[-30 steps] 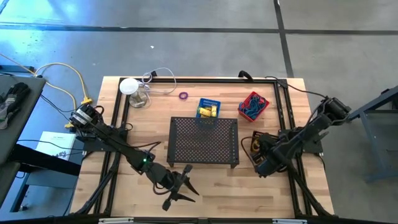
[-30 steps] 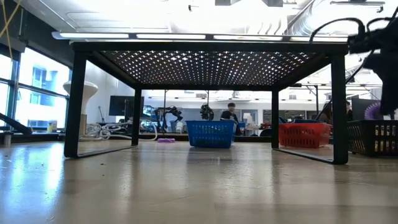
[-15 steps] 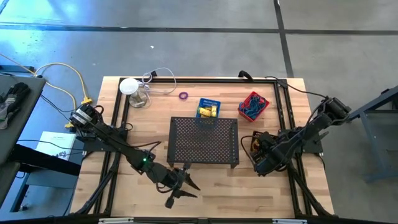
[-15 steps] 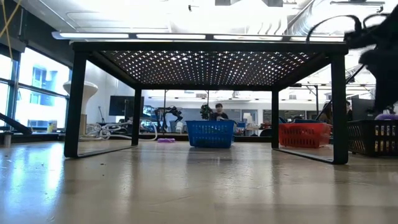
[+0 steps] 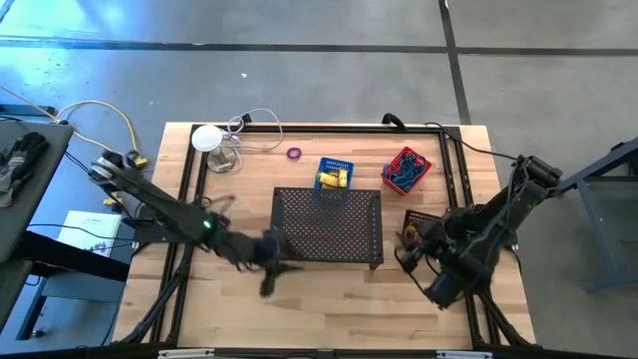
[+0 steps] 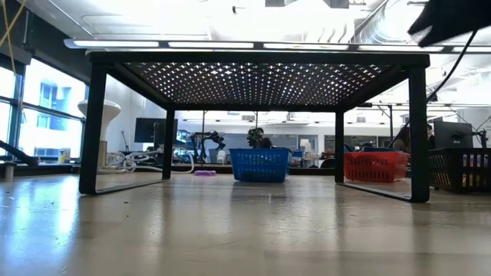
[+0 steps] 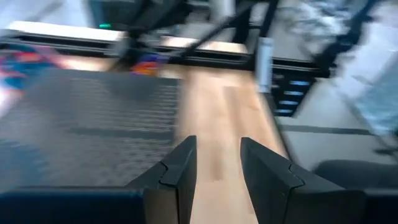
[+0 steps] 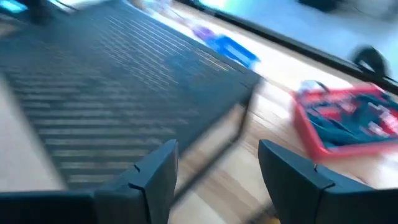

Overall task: Pick & Place Office Desk Supplies
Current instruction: Put the purple spiral keychain into the black bin

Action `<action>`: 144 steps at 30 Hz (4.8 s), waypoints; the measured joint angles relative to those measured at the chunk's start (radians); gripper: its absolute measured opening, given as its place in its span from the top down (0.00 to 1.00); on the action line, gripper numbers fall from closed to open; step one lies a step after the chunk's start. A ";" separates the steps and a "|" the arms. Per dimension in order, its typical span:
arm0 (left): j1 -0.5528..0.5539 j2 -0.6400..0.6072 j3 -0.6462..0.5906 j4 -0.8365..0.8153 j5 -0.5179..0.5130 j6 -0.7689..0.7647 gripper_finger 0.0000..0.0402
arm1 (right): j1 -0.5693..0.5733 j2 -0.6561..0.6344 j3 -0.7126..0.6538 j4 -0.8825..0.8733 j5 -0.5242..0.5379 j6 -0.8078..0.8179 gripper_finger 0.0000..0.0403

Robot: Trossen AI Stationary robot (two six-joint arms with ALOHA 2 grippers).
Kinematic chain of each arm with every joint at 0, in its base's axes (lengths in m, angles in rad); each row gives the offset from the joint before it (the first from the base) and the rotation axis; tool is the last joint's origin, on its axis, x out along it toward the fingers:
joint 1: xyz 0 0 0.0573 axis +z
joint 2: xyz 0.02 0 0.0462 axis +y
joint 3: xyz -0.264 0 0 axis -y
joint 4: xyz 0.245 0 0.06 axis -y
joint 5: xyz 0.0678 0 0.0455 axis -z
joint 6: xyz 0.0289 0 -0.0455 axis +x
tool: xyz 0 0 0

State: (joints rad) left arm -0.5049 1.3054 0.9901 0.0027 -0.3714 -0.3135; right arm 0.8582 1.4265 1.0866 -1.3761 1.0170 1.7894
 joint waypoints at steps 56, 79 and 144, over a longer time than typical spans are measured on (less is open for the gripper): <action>1.169 0.342 0.002 -0.173 0.357 -0.412 0.70 | -0.004 0.077 -0.002 0.712 0.086 -0.681 0.48; 1.129 0.471 0.003 -0.084 0.339 -0.251 0.70 | -0.010 0.077 -0.002 0.723 0.081 -0.696 0.48; 0.610 -0.010 0.002 0.044 0.494 0.033 0.98 | -0.049 0.089 -0.002 0.878 0.073 -0.801 0.48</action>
State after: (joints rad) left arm 0.1047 1.2953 0.9924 0.0468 0.1229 -0.2804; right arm 0.8088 1.5158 1.0851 -0.4977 1.0897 0.9886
